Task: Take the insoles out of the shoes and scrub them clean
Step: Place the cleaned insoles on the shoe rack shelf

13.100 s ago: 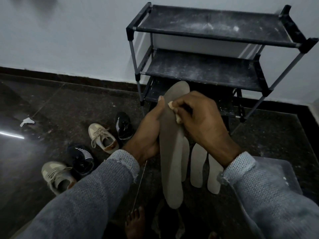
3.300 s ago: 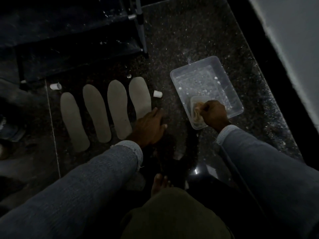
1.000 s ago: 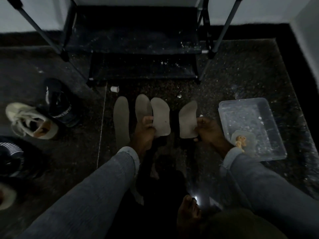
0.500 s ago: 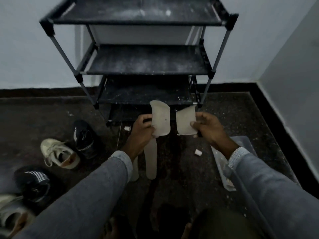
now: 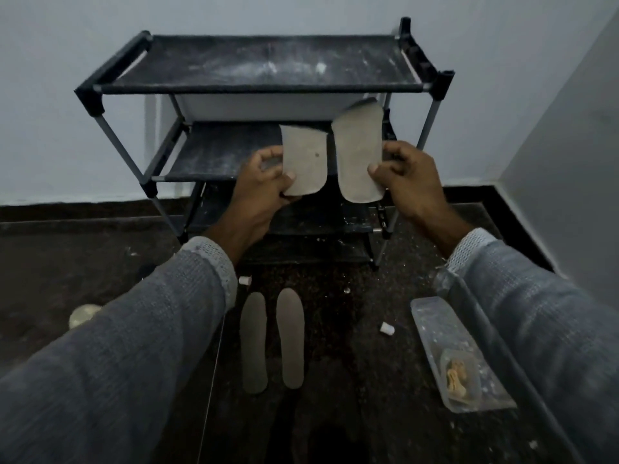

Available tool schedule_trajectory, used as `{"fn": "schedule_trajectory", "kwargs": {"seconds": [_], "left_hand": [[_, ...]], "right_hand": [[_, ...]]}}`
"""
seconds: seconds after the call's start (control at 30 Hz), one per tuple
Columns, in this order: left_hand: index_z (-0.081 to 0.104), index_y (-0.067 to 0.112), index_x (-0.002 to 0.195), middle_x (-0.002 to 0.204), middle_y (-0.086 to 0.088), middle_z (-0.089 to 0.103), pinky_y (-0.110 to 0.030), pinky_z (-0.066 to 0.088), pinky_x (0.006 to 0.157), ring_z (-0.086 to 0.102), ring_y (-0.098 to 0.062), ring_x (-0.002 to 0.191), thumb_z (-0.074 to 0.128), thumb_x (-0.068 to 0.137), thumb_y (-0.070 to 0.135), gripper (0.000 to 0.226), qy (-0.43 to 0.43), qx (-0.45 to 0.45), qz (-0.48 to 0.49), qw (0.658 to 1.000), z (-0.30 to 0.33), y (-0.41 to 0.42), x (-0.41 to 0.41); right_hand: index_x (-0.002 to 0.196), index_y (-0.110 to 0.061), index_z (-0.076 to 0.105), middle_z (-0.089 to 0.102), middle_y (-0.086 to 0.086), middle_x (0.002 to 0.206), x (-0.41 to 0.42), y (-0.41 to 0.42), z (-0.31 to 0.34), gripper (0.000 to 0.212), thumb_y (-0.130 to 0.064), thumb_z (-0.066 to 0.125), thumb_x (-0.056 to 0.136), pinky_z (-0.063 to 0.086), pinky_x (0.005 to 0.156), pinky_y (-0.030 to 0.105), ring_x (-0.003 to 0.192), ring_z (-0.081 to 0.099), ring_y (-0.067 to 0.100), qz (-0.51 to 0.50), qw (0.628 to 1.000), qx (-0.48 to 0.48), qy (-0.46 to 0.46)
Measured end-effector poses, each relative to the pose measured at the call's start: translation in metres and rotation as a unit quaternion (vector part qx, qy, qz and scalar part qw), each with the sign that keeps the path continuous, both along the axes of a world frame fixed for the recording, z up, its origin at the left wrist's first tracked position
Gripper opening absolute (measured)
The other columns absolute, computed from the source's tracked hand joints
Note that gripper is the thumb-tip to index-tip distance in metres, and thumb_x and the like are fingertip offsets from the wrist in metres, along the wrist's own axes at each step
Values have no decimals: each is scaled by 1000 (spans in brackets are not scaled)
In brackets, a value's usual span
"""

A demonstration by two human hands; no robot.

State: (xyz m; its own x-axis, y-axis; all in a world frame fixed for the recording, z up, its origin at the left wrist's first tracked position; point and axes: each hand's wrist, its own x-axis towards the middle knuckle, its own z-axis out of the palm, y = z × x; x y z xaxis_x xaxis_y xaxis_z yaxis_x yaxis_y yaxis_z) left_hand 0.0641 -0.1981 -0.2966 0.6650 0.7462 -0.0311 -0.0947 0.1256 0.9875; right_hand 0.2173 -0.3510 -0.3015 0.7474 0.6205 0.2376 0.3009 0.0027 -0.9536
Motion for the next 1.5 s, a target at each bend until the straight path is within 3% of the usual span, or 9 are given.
{"fn": "schedule_trajectory", "kwargs": {"seconds": [0.23, 0.37, 0.53, 0.63, 0.83, 1.0, 1.17, 1.3, 1.5], "left_hand": [[44, 8, 128, 113, -11, 56, -27, 54, 60, 59, -22, 98, 54, 90, -7, 42, 128, -39, 41, 990, -44, 11, 29], [41, 4, 131, 106, -8, 51, -26, 55, 59, 58, -19, 88, 54, 89, -10, 46, 162, -40, 41, 985, -60, 14, 45], [44, 5, 126, 117, -9, 49, -21, 56, 52, 58, -17, 83, 55, 92, -3, 37, 182, 8, 41, 982, -61, 32, 71], [46, 8, 116, 113, -4, 50, -24, 56, 55, 59, -20, 95, 54, 96, 12, 22, 192, 63, 56, 978, -62, 36, 74], [45, 15, 135, 133, -3, 48, -34, 51, 93, 56, -20, 113, 62, 90, 33, 51, 249, 299, -27, 921, -94, 30, 39], [49, 13, 136, 145, -10, 43, -38, 37, 109, 41, -24, 132, 58, 93, 34, 49, 242, 521, 3, 819, -106, 19, 13], [54, 14, 134, 140, -12, 51, -49, 40, 104, 48, -31, 128, 62, 90, 29, 47, 272, 636, -26, 721, -99, 25, 19], [67, 5, 113, 115, -18, 67, -52, 55, 80, 65, -36, 100, 78, 74, 12, 41, 241, 705, -44, 666, -96, 29, 31], [68, 4, 104, 101, -17, 69, -47, 56, 75, 65, -35, 91, 64, 85, 8, 19, 249, 699, -48, 669, -95, 35, 49]], "right_hand": [[103, 5, 65, 67, 16, 93, 14, 21, -64, 17, -3, 65, 88, 44, 36, 16, 41, 59, 4, -97, 980, -111, 133], [100, 4, 59, 63, 13, 95, 19, 31, -86, 17, -2, 67, 86, 48, 36, 20, 63, 64, 21, -131, 969, -95, 185], [97, 6, 56, 62, 21, 95, 39, 43, -87, 22, -6, 69, 85, 42, 34, 17, 37, 58, 6, -147, 975, -85, 144], [94, 2, 61, 64, 12, 87, 46, 45, -83, 29, -24, 70, 85, 47, 47, 19, 57, 63, 9, -163, 978, -88, 96], [90, -21, 62, 67, 1, 93, 26, 18, -94, 19, -37, 70, 84, 59, 74, 40, 86, 67, 18, -108, 991, -63, 42], [105, -8, 69, 60, 1, 112, 1, 3, -103, 32, -18, 80, 76, 50, 83, 12, 94, 62, 4, -56, 995, -53, -70], [104, -4, 73, 65, 8, 109, 6, 11, -102, 23, -13, 73, 83, 37, 90, 4, 100, 57, 10, -85, 963, -115, -228], [103, -5, 73, 67, 10, 106, 16, 23, -98, 19, -13, 68, 87, 29, 86, -4, 97, 56, 10, -98, 952, -136, -254], [103, -6, 72, 63, 10, 108, 30, 36, -94, 17, -13, 62, 91, 39, 90, 17, 98, 56, 15, -81, 942, -160, -283]]}}
